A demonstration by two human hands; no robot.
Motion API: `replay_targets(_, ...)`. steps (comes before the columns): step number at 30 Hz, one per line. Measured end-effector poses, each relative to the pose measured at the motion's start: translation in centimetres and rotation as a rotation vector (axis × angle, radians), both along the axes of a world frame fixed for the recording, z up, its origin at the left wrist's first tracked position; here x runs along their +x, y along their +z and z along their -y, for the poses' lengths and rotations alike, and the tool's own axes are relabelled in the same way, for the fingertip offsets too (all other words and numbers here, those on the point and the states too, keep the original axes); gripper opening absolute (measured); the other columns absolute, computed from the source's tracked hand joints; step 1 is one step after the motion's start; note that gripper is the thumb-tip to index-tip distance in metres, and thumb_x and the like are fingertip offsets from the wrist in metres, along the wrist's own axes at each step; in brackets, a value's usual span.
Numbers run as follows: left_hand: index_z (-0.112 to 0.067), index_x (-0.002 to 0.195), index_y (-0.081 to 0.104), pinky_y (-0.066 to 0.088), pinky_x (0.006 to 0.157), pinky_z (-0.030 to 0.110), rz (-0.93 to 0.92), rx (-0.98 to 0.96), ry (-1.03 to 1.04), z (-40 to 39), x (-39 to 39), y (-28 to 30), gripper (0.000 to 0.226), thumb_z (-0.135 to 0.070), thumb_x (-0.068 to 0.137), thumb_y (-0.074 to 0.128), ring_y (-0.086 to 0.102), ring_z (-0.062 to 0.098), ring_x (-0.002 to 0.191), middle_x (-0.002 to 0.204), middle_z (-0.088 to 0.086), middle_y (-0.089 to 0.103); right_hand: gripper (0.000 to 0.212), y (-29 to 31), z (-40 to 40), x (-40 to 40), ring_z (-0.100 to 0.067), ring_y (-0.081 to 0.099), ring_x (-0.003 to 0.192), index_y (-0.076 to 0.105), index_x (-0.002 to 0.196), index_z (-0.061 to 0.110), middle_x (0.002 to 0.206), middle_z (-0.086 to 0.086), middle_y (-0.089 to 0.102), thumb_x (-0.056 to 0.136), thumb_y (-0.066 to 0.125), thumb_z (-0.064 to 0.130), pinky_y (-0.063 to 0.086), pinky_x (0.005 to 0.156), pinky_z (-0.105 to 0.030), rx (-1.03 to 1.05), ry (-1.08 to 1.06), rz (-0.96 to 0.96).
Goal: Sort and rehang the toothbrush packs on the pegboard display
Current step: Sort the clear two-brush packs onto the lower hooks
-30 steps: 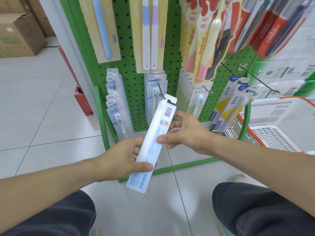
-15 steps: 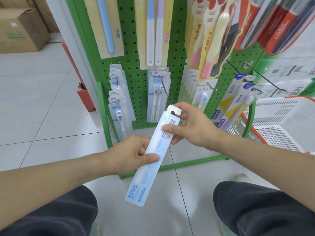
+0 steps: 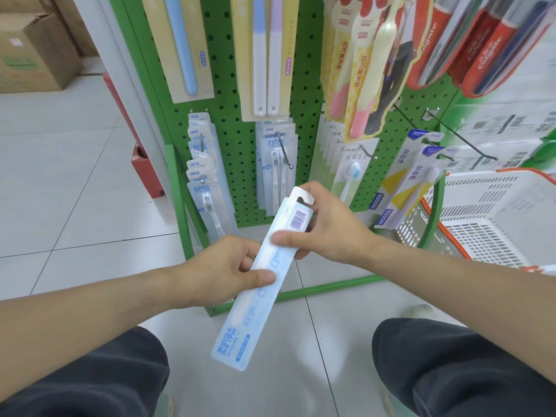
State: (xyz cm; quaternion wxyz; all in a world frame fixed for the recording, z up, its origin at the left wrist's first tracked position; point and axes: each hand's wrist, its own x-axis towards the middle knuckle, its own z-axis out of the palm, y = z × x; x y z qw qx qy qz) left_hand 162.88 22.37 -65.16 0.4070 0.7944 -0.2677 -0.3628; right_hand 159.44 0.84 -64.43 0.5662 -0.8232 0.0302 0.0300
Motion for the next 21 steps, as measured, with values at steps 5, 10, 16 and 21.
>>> replay_targets(5,-0.014,0.108,0.07,0.06,0.087,0.047,0.026,-0.019,0.044,0.1,0.0,0.3,0.015,-0.023,0.096,0.066,0.076,0.024,0.09,0.092,0.007,0.079,0.079,0.2,0.1,-0.1,-0.029,0.076,0.078,0.043,0.117,0.02,0.106,-0.015,0.065,0.062,0.096,0.001,0.063,0.063,-0.053,0.061,0.047,-0.019)
replay_targets(10,-0.014,0.114,0.066,0.059,0.088,0.049,0.011,0.014,-0.01,0.0,0.2,0.0,0.017,-0.017,0.097,0.066,0.076,0.022,0.092,0.097,0.004,0.079,0.056,0.3,0.0,-0.1,-0.033,0.076,0.072,0.047,0.112,0.018,0.1,-0.015,0.068,0.076,0.087,0.001,0.063,0.057,-0.05,0.089,0.031,-0.002)
replay_targets(16,-0.043,0.13,0.047,0.061,0.083,0.029,0.045,0.196,-0.235,-0.6,0.9,0.0,0.065,-0.012,0.085,0.081,0.074,0.01,0.093,0.112,-0.007,0.071,0.028,0.7,0.3,0.1,-0.031,0.074,0.061,0.051,0.115,0.008,0.084,-0.013,0.072,0.094,0.069,0.003,0.061,0.048,-0.041,0.182,-0.061,0.033)
replay_targets(21,-0.041,0.135,0.047,0.061,0.076,0.026,0.009,0.198,-0.245,-1.2,1.2,0.3,0.081,-0.012,0.074,0.09,0.076,0.012,0.088,0.107,-0.008,0.073,0.02,1.0,0.7,0.2,-0.032,0.073,0.057,0.05,0.118,0.006,0.074,-0.012,0.074,0.102,0.06,0.012,0.059,0.047,-0.037,0.252,-0.179,0.013)
